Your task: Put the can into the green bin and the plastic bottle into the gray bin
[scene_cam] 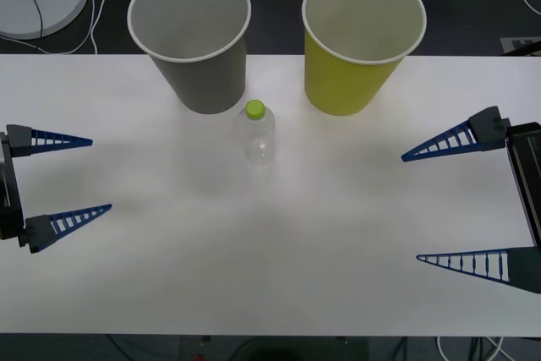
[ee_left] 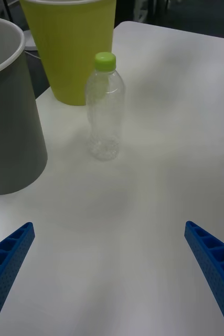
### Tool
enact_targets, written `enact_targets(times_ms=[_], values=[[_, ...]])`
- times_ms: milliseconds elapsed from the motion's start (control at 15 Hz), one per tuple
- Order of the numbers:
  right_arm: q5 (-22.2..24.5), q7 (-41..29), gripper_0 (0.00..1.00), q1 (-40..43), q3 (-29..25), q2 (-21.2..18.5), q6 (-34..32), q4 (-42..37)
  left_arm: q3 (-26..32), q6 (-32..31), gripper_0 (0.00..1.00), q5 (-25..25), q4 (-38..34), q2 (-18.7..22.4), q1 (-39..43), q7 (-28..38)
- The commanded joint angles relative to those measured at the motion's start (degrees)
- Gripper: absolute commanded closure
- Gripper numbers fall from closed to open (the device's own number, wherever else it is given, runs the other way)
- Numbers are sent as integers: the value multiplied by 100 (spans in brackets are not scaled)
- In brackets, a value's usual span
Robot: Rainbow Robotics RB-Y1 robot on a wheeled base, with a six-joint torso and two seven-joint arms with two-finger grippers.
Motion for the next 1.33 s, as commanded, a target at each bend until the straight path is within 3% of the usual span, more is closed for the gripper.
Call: enact_targets(times_ms=[67, 467, 667, 933, 1333], values=[[0, 0, 0, 0, 0, 0, 0, -1, -104, 161, 0, -189, -2, -295, -81, 52], [0, 0, 0, 0, 0, 0, 0, -1, -746, 1338, 0, -471, 6, -471, -169, 201], [0, 0, 0, 0, 0, 0, 0, -1, -895, 1338, 0, -541, -2, -629, -248, 184], [0, 0, 0, 0, 0, 0, 0, -1, -1211, 1347, 0, -1077, -2, -955, -609, 245], [0, 0, 0, 0, 0, 0, 0, -1, -1317, 1338, 0, -1956, 6, -1860, -908, 518]])
